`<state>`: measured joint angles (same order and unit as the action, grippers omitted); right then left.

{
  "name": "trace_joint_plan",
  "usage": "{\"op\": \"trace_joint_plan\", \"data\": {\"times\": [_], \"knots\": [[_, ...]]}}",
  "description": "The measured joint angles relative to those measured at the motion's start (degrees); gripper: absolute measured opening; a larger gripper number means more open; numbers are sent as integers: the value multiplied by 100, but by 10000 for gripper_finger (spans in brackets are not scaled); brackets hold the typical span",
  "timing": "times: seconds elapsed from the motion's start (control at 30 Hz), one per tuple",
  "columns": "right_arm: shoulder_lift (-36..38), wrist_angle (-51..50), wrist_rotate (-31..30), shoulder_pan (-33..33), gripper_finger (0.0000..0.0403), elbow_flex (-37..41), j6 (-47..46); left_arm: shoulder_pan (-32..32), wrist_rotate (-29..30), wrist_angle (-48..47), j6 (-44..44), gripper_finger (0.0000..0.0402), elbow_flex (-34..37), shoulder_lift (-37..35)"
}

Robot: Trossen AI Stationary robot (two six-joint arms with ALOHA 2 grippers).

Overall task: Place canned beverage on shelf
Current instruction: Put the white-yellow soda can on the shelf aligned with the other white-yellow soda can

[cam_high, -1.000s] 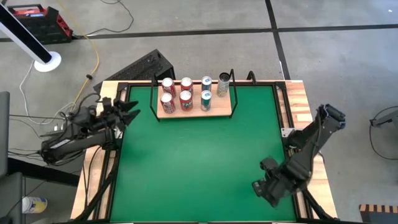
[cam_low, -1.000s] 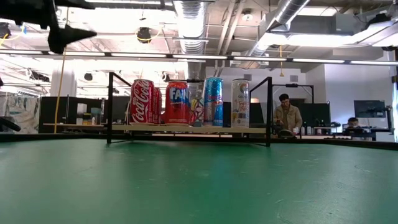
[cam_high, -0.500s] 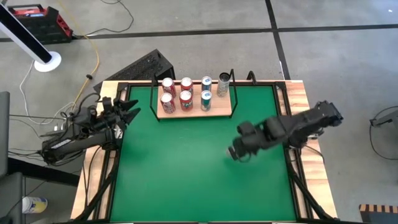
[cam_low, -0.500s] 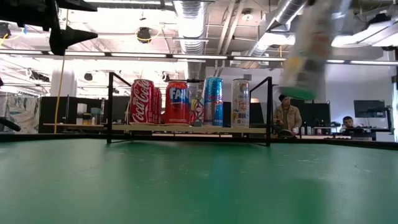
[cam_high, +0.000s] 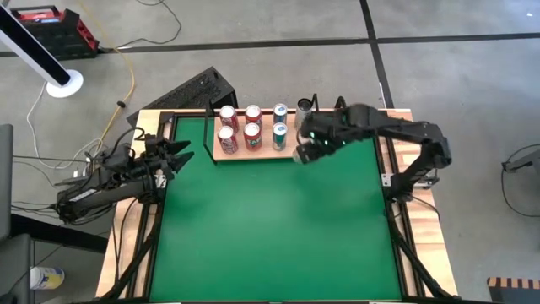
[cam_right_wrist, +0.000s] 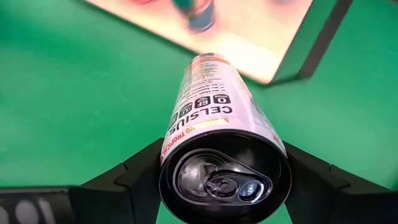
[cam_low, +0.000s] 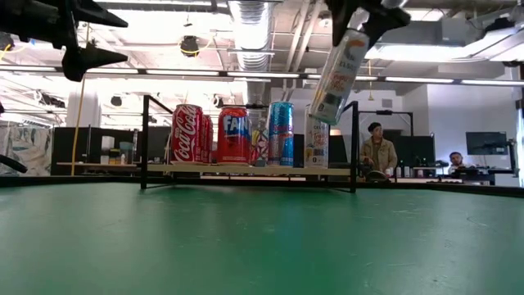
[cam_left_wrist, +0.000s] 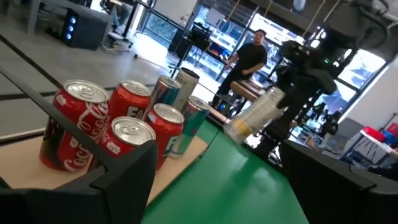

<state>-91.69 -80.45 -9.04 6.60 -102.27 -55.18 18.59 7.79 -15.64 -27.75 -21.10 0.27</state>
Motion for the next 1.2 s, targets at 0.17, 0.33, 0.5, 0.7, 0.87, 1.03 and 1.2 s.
{"op": "trace_joint_plan", "data": {"times": [0.17, 0.33, 0.5, 0.7, 0.87, 1.03, 1.2], "knots": [[-460, -233, 242, 618, 280, -627, 1120, 0, 22, 2, 88, 322, 0, 0], [-979, -606, 308, 1154, 280, -1160, 2248, 0, 259, 4, 100, 322, 0, 0], [-1288, -793, 306, 1657, 280, -1435, 3134, 0, 376, 4, -136, 322, 0, 0], [-1460, -847, 359, 2033, 280, -1461, 3608, 0, 414, 5, -349, 322, 0, 0], [-1461, -850, 425, 2083, 280, -1463, 3771, 0, 424, 4, -434, 322, 0, 0], [-1464, -895, 483, 2082, 280, -1463, 3784, -1, 424, 4, -368, 322, 0, 0], [-1692, -872, 502, 2072, 280, -1463, 3820, -1, 424, 4, -339, 322, 0, 0]]}}
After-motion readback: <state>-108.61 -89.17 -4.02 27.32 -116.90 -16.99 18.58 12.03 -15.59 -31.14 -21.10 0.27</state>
